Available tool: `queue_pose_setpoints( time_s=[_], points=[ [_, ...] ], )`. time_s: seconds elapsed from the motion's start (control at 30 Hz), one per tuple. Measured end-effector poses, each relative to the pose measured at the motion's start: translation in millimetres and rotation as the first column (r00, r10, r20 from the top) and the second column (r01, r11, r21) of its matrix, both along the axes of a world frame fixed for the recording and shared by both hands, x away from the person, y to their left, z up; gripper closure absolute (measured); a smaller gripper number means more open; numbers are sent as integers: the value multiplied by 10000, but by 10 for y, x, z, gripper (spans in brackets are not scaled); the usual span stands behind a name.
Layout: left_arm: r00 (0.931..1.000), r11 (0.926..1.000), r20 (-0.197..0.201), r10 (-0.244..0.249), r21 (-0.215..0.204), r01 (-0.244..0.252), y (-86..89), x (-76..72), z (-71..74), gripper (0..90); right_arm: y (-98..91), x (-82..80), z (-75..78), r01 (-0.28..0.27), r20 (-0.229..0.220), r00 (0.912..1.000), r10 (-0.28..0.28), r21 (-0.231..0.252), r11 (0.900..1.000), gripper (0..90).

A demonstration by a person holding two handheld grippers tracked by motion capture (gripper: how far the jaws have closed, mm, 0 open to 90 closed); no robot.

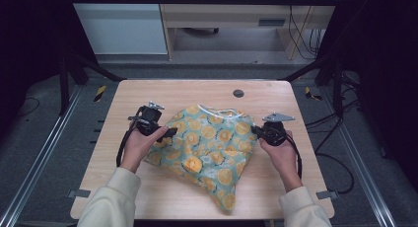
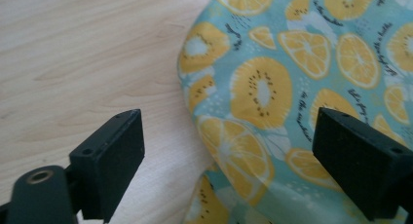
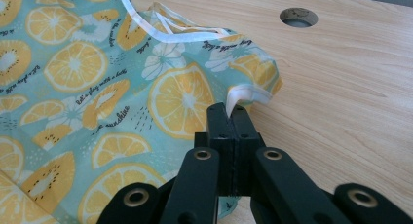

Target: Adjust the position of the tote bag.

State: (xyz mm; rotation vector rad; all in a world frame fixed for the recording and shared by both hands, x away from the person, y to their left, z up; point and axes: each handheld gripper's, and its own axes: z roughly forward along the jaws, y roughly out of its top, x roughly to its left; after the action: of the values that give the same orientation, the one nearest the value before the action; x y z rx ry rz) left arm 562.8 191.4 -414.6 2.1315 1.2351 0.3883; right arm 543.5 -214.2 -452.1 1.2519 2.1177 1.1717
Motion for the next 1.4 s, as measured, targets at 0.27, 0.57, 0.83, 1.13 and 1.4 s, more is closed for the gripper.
queue_pose_setpoints(
  time_s=[0.27, 0.57, 0.83, 1.13, 1.4],
  points=[
    [9990, 9996, -439, 42, -261, -53, 38, -44, -54, 138, -10, 12, -17, 29, -91, 10000, -28, 122, 9999, 900],
    [9952, 9992, -967, -170, -389, 133, 25, -50, -140, 457, -3, 20, -26, -2, -86, 10000, 3, 123, 9999, 900],
    [9979, 9977, -397, -504, -471, 486, 59, -89, -167, 802, -4, 23, -12, -65, 7, 10000, 65, 137, 9999, 900],
    [9984, 9980, 171, -533, -341, 538, 106, -133, -179, 883, 5, 14, 47, -45, 165, 9999, 42, 141, 9999, 900],
    [9979, 9985, 478, -426, -330, 442, 154, -149, -161, 900, -23, 17, 66, 50, 296, 9995, -53, 100, 9999, 900]
  ],
)
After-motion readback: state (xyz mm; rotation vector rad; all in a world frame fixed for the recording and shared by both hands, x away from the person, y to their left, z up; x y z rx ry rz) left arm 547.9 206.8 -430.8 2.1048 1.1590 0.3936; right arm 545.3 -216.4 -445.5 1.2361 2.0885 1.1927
